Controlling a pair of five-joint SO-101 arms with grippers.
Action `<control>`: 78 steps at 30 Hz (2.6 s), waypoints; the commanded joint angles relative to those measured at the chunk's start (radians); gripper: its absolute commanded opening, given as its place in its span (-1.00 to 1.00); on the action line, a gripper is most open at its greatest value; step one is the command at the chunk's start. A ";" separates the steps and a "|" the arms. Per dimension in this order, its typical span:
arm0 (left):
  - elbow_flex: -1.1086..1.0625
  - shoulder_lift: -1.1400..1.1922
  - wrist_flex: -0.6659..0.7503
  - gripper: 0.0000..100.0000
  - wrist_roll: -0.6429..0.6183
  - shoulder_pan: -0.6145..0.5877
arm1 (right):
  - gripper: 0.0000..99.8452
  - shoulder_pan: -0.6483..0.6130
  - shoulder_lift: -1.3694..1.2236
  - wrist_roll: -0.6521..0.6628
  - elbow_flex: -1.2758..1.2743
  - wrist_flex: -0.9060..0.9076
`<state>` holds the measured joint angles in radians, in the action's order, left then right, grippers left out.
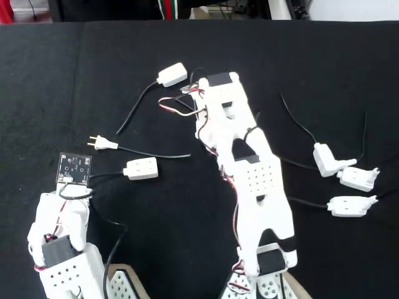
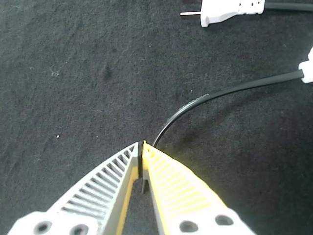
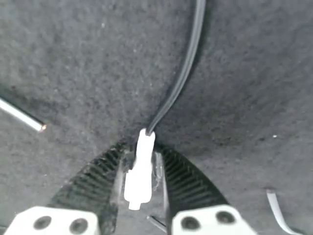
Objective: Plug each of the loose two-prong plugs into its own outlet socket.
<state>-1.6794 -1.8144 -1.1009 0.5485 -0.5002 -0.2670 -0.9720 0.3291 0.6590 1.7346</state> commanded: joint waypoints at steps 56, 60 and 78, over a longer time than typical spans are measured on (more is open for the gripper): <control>0.136 -0.003 0.206 -0.94 -0.592 0.691 | -0.98 -0.342 2.104 -0.631 -1.995 -1.656; 0.143 -0.003 0.206 -0.94 -0.595 0.751 | -0.98 -0.339 2.158 -0.730 -2.026 -1.649; 0.120 -0.005 0.272 -0.94 -0.387 0.831 | -0.98 -0.404 2.927 -0.615 -2.339 -1.240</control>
<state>-1.5796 -1.8159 -0.9014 0.1435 0.3161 -0.6628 1.7591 -0.2938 -1.6747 0.3890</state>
